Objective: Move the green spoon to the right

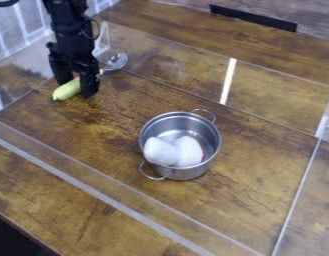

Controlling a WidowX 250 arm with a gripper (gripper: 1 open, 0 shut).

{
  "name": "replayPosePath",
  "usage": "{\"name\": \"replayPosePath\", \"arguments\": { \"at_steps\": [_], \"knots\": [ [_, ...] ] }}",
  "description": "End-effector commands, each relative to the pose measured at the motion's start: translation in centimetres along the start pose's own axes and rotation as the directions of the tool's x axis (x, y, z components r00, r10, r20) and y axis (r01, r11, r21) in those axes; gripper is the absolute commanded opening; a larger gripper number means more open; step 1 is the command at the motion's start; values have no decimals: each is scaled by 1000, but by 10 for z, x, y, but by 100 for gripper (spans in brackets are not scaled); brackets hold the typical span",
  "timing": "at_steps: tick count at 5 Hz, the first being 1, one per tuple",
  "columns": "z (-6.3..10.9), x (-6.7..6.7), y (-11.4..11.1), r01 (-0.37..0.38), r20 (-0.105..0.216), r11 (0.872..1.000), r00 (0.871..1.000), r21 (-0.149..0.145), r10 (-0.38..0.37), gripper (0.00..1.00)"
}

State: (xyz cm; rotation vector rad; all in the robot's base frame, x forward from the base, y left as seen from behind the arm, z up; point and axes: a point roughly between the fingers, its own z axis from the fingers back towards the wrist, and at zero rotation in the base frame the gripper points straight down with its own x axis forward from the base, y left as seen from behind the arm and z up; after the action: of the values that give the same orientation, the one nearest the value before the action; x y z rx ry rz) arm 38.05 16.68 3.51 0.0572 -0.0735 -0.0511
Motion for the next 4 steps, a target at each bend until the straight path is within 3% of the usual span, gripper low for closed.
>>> {"name": "replayPosePath", "arguments": {
  "at_steps": [1, 3, 4],
  "knots": [
    [33, 5, 21, -52, 74, 998, 996, 33, 50, 100],
    [36, 2, 34, -21, 84, 1000, 996, 12, 20, 100],
    [34, 15, 21, 43, 96, 999, 994, 2, -43, 100]
  ]
}}
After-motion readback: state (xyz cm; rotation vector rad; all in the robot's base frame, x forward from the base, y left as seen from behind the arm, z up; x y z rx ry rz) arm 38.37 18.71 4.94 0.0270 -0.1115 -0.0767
